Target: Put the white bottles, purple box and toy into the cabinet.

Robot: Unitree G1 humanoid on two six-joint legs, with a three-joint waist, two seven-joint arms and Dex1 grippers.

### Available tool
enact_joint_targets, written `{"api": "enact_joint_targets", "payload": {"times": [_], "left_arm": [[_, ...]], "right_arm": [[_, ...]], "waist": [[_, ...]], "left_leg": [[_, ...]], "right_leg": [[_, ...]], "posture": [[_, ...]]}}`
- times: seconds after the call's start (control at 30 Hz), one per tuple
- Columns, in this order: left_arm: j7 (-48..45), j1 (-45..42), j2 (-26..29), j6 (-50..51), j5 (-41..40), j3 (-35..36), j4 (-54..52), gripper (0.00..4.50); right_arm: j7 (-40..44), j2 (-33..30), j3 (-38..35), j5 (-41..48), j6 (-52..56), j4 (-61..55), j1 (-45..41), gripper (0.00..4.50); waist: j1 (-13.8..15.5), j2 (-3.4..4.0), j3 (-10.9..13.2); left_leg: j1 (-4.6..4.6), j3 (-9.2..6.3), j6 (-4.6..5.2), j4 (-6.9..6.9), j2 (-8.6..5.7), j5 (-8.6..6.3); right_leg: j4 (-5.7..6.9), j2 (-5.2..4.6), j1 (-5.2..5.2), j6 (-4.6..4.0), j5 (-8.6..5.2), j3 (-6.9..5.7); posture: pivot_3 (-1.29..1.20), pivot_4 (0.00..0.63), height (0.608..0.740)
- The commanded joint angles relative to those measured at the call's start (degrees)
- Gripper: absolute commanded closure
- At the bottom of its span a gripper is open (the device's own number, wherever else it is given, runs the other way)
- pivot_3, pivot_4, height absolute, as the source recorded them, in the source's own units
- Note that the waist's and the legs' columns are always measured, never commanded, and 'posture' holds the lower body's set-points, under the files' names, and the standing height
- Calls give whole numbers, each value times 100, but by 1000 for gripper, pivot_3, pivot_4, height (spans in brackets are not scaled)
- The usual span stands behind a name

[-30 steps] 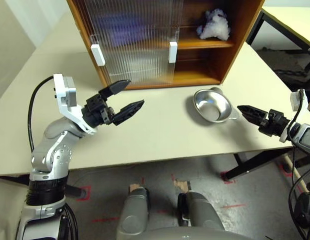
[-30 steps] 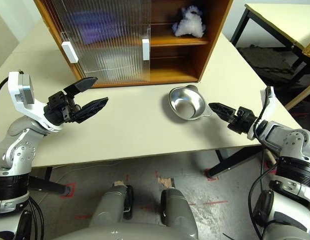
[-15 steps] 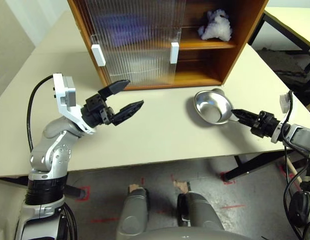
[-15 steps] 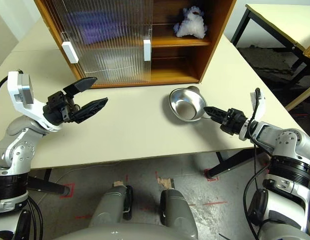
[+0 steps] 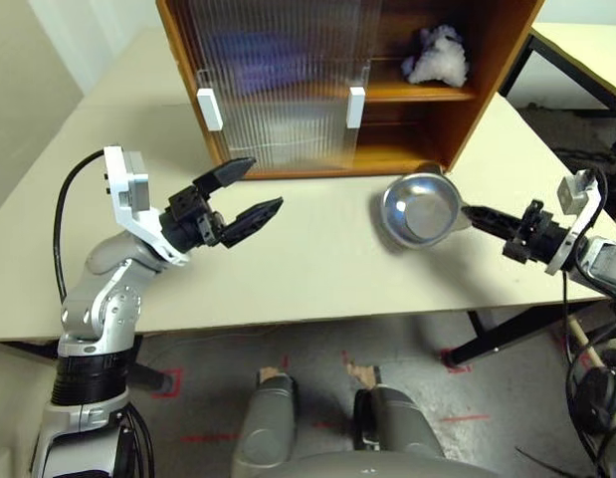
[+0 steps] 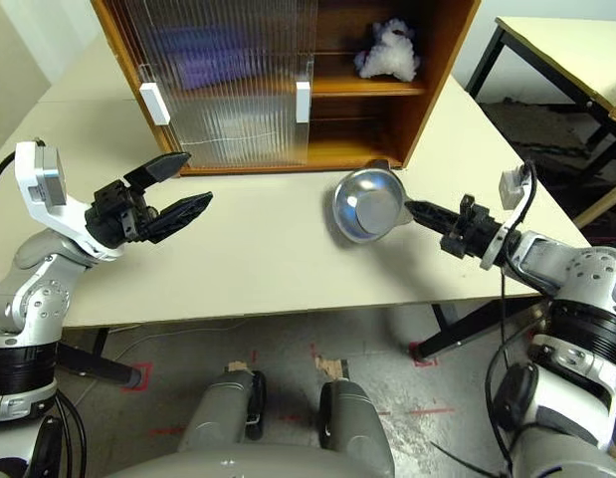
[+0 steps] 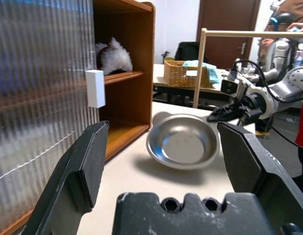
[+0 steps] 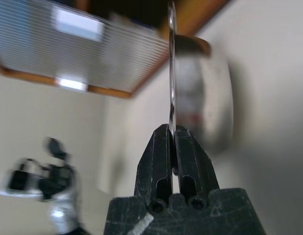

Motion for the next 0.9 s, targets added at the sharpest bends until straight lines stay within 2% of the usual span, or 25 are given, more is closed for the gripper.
{"api": "enact_joint_targets", "payload": {"times": [0.03,0.17,0.33,0.57,0.9], "left_arm": [[-20,-33,17,4,36,-23,-47,0],[12,-25,28,29,49,-36,-92,0],[150,7,38,-161,133,110,-202,0],[246,208,142,-95,81,256,-427,0],[421,491,141,59,22,253,-759,0]], "right_arm": [[-477,360,-417,332,-51,225,-511,4496],[-1017,750,-518,222,-748,737,-1120,4496],[-1473,850,-322,-169,-1878,1655,-1632,4496],[-1414,698,32,-609,-2990,2961,-2205,4496],[-1530,884,34,-1102,-5419,5088,-3257,4496]], "waist": [[-22,2,-1],[-22,5,-3],[33,8,-5],[29,14,0],[23,33,34]], "left_leg": [[1,2,1,0,2,0],[0,1,1,-3,4,1],[-12,5,12,-3,-1,7],[-22,24,20,-9,-4,11],[-22,28,21,-16,1,12]], "right_leg": [[0,2,0,2,6,2],[2,11,-8,-1,10,1],[4,9,-16,23,25,1],[0,0,-26,16,20,7],[5,6,-39,11,17,13]], "posture": [[188,38,740],[200,44,740],[222,52,740],[250,71,740],[279,109,740]]}}
